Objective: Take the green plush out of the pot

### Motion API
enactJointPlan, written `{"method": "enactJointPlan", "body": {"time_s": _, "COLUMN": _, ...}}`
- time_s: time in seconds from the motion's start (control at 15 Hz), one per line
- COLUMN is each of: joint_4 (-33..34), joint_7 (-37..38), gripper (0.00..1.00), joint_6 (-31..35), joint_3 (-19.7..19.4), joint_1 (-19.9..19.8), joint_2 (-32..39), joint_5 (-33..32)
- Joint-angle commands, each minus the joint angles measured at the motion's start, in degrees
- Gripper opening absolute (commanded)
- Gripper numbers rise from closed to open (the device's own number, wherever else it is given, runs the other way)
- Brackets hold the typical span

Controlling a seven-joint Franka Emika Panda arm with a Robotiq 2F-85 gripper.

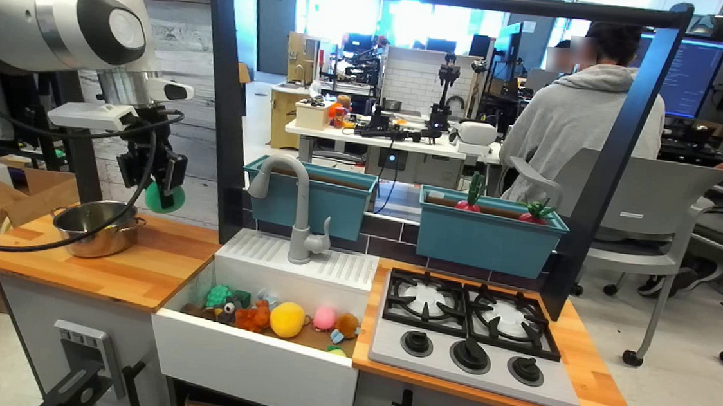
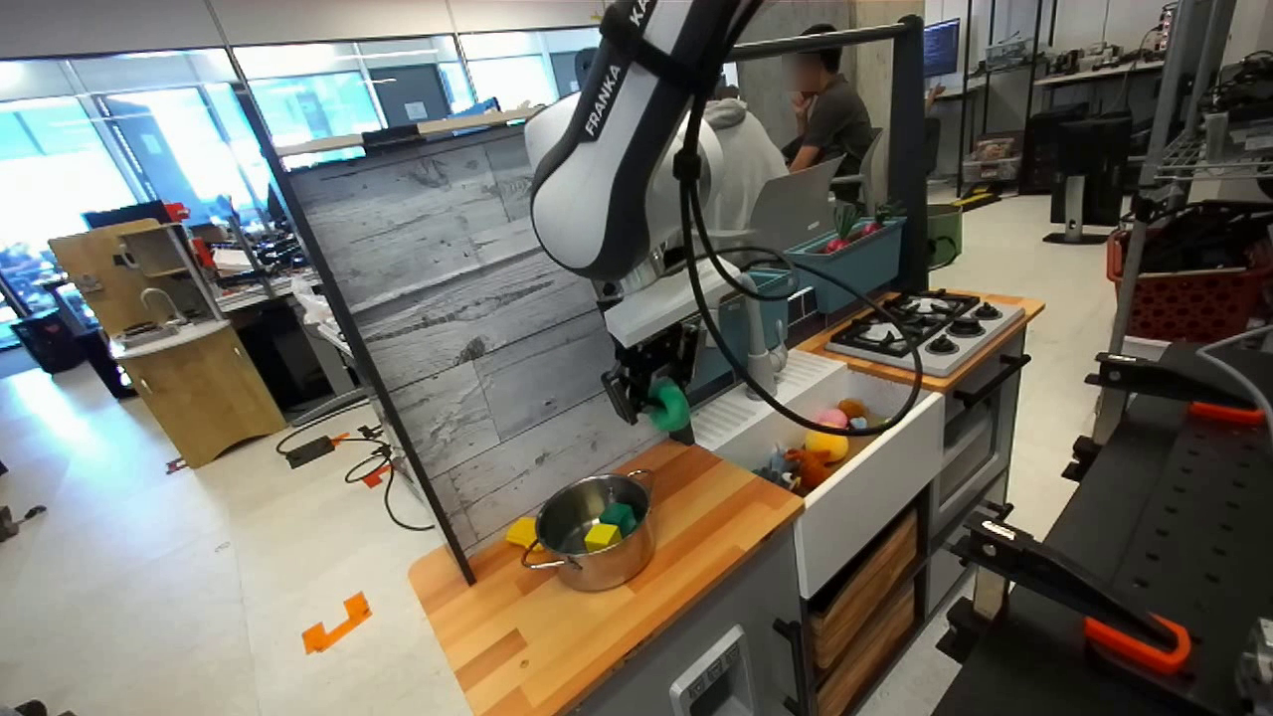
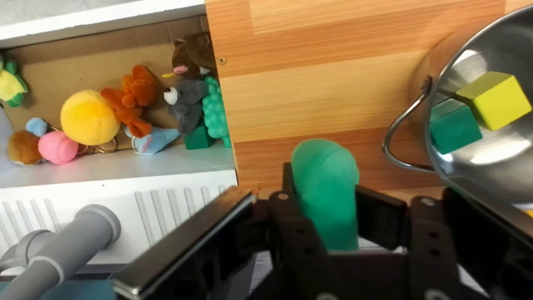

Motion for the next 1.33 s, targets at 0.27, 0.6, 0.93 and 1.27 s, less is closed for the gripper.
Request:
{"method": "enactJointPlan", "body": {"time_s": 0.27, "joint_4": 1.0, "joint_7": 5.4, "gripper": 0.79, "joint_6": -2.4, "joint_3": -2.1, "joint_1": 2.0, "joint_2": 2.2, "joint_5": -2.1}}
{"method": "enactJointPlan", "body": {"time_s": 0.6, "joint_4": 1.1, "joint_7": 6.2, "gripper": 1.0, "joint_6": -3.2, "joint_3": -2.3, "joint_1": 2.4, "joint_2": 2.6, "joint_5": -2.6}}
{"method": "enactJointPlan", "body": {"time_s": 0.93, "joint_4": 1.0, "joint_7": 6.8, "gripper": 1.0, "joint_6": -3.2, "joint_3": -2.3, "joint_1": 2.6, "joint_2": 2.6, "joint_5": -3.3}}
{"method": "enactJointPlan", "body": {"time_s": 1.27, "joint_4": 1.0, "joint_7": 6.9, "gripper": 1.0, "joint_6": -3.1, "joint_3": -2.2, "joint_1": 2.8, "joint_2": 2.5, "joint_5": -3.8}}
